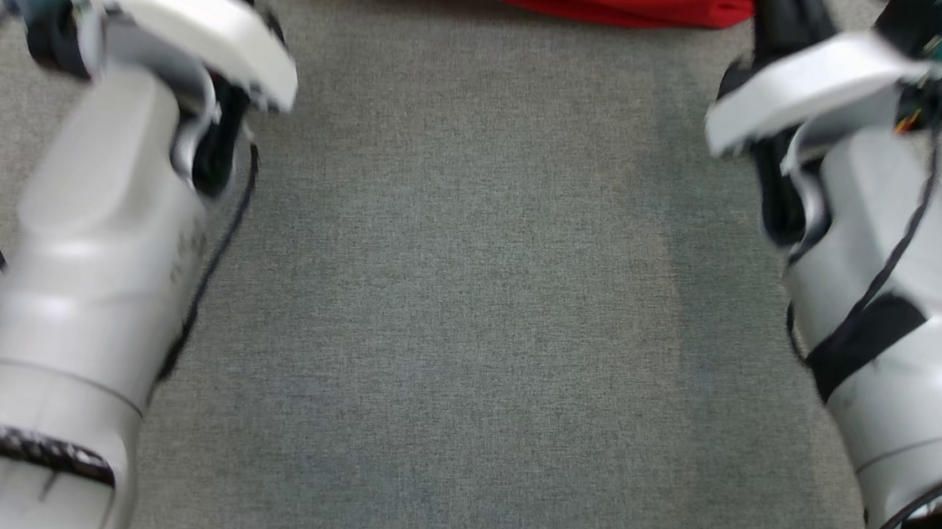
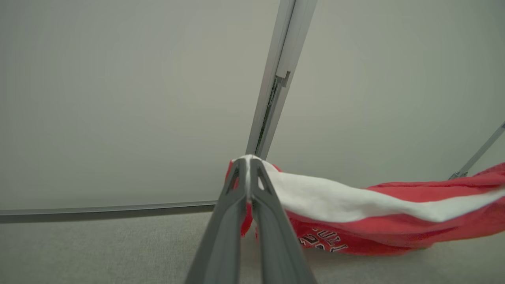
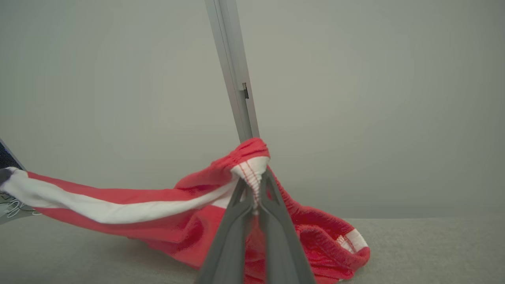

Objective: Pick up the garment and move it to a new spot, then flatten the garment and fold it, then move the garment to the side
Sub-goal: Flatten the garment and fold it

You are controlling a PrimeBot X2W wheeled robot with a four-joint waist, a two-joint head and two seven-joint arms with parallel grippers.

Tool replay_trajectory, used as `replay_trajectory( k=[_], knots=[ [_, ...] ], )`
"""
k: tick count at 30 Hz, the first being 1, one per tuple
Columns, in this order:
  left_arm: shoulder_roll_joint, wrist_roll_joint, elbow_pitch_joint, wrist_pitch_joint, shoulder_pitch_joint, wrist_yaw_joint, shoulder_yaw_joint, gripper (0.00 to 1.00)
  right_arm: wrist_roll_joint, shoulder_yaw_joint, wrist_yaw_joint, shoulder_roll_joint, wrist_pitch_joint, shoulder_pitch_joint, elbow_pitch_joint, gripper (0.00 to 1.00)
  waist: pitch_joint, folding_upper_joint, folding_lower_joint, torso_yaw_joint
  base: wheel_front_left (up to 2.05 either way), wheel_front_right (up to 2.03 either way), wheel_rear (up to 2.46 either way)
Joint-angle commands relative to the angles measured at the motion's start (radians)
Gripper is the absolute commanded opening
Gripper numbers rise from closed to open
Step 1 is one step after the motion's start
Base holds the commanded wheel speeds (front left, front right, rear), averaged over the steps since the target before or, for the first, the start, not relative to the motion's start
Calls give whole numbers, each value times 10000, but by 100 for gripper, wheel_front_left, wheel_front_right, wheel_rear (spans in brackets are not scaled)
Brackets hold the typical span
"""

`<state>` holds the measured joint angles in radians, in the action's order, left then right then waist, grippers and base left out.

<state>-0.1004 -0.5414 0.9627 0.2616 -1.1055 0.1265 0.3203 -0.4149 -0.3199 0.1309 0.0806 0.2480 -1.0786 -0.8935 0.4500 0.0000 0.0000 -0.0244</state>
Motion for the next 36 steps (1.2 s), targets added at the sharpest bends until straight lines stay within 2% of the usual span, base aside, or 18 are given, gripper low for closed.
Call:
replay_trajectory(
  k=[1, 4, 9, 19, 23, 24, 30, 36],
  knots=[
    [85, -36, 108, 42, 392, 46, -123, 0, -160, -103, -3, -3, 127, 346, -203, 0, 115, 0, 0, 4, 0, 0, 0],
    [177, -58, 240, 43, 1014, 38, -363, 0, -487, -235, -3, -57, 183, 862, -423, 0, 191, 0, 0, -42, 0, 0, 0],
    [201, 13, -331, 43, 2172, 42, -684, 0, -654, -73, -5, 87, 185, 2130, 526, 0, -51, 0, 0, -174, 0, 0, 0],
    [-72, 393, -3319, 45, 6014, 42, -1197, 0, -463, -61, -5, 597, 190, 6006, 3110, 0, -1752, 0, 0, -124, 0, 0, 0],
    [-159, 582, -4653, 46, 7864, 38, -1486, 0, -363, 126, -5, 597, 190, 7917, 4296, 0, -2546, 0, 0, -124, 0, 0, 0],
    [-159, 582, -4653, 46, 7864, 38, -1486, 0, -363, 126, -5, 597, 190, 7917, 4296, 0, -2546, 0, 0, -124, 0, 0, 0],
    [-347, 758, -6494, -90, 10183, -321, -1567, 0, -88, 695, -14, 641, 46, 10428, 5954, 0, -3424, 0, 0, -44, 0, 0, 0],
    [-430, 527, -8278, -757, 11737, -951, -1742, 0, 260, 1331, -16, 505, -939, 12126, 7710, 0, -3719, 0, 0, -117, 0, 0, 0]
  ],
)
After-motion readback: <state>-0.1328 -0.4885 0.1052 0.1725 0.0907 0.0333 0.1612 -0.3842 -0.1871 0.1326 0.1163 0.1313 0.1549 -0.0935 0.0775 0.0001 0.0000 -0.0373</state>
